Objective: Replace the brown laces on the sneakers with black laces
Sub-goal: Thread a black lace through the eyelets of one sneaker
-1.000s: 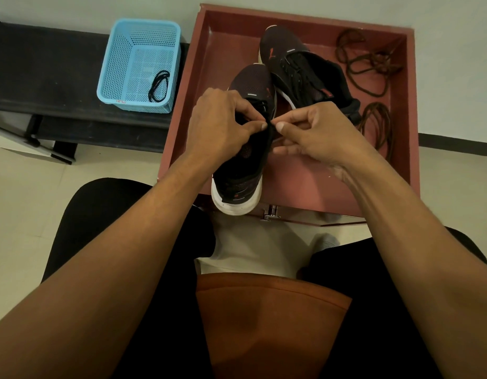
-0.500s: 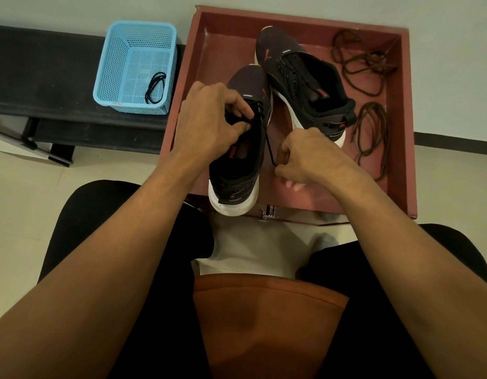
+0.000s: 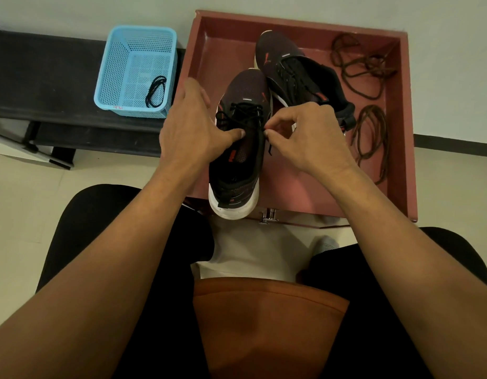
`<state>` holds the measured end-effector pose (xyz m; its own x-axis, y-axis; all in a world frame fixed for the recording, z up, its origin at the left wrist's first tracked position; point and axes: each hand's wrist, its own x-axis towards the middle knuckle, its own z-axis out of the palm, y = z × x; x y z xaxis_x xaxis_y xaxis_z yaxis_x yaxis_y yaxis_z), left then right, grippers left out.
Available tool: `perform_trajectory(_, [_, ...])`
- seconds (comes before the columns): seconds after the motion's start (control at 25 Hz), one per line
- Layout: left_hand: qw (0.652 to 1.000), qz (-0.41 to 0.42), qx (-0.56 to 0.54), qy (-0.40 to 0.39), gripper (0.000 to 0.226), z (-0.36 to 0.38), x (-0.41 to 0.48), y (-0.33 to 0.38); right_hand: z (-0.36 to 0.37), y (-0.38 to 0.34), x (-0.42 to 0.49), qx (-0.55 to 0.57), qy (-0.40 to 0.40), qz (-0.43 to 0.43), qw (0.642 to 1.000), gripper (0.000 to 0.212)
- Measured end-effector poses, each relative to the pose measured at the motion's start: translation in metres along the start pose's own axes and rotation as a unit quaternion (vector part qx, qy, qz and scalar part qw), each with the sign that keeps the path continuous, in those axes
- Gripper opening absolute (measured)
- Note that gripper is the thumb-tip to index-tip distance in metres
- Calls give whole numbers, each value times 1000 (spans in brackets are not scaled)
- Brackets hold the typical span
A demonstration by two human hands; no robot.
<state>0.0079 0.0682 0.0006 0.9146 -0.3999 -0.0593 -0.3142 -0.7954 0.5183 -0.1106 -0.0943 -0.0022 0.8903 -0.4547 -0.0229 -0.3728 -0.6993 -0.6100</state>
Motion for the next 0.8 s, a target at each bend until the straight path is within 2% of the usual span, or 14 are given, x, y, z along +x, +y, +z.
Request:
perform_trajectory(0.08, [998, -53, 17, -9, 78, 1, -5, 1, 1, 0, 1, -9, 8, 1, 1000, 7])
perform_trajectory(0.16, [997, -72, 32, -21, 65, 1, -6, 1, 3, 5, 2, -35, -11, 9, 999, 5])
perform_trajectory(0.2, [996, -75, 34, -30, 58, 1, -5, 2, 4, 8, 2, -63, -38, 15, 997, 4])
perform_trajectory(0.32, [995, -85, 26, -46, 59, 1, -4, 3, 9, 15, 0, -138, -140, 46, 979, 5])
perform_trajectory(0.4, [995, -85, 24, -51, 59, 0, -3, 4, 10, 19, 0, -147, -159, 62, 974, 7])
perform_trajectory(0.48, [994, -87, 26, -56, 60, -2, -3, 4, 9, 18, 2, -133, -137, 48, 980, 11])
perform_trajectory(0.64, [995, -78, 30, -59, 60, -2, -2, 6, 0, 7, 5, -10, -30, 0, 1000, 11])
perform_trajectory(0.8, [994, -78, 27, -70, 62, -3, 0, 4, 3, 5, 4, -18, -20, -8, 1000, 9])
